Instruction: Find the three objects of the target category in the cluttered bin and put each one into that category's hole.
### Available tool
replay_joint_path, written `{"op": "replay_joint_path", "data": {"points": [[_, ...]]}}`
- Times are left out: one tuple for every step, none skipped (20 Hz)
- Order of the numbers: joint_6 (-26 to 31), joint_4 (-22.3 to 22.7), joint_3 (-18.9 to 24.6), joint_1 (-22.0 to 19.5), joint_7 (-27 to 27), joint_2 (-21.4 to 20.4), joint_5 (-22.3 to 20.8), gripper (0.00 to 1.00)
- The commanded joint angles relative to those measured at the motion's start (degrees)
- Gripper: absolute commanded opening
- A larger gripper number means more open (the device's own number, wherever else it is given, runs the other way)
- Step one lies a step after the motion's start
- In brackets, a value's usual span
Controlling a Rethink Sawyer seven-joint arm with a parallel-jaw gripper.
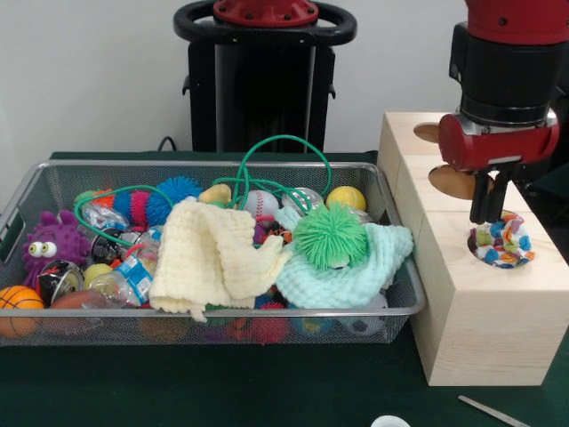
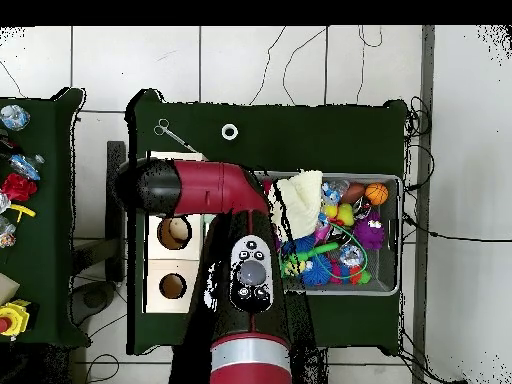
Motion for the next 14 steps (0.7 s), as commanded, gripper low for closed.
{"op": "replay_joint_path", "data": {"points": [[-5.21, 8.11, 6.29, -2.42, 11.3, 4.0, 3.43, 0.0], [-6.03, 8.36, 6.44, -2.47, 11.08, 4.11, 3.44, 0.0], [-6.36, 8.34, 6.46, -2.47, 10.91, 4.29, 3.41, 0.0], [-6.66, 8.43, 6.61, -2.53, 10.77, 4.39, 3.48, 0.0], [-6.97, 8.52, 6.75, -2.59, 10.64, 4.5, 3.55, 0.0], [-7.34, 8.39, 7.07, -2.71, 10.39, 4.88, 3.59, 0.0], [-7.56, 8.33, 7.4, -2.87, 9.98, 5.17, 3.58, 0.0], [-7.83, 8.41, 7.7, -3.04, 9.71, 5.34, 3.63, 0.0], [-8.37, 8.65, 8.09, -3.33, 9.57, 5.5, 3.77, 0.0], [-8.8, 8.86, 8.4, -3.57, 9.4, 5.66, 3.85, 0.0], [-9.11, 9.07, 8.66, -3.78, 9.24, 5.75, 3.88, 0.0], [-9.6, 9.22, 8.85, -3.93, 9.15, 5.92, 3.79, 0.0], [-9.93, 9.18, 8.98, -4.03, 9.05, 6.11, 3.63, 0.0], [-10.09, 9.16, 9.06, -4.13, 8.95, 6.25, 3.43, 0.0]]}}
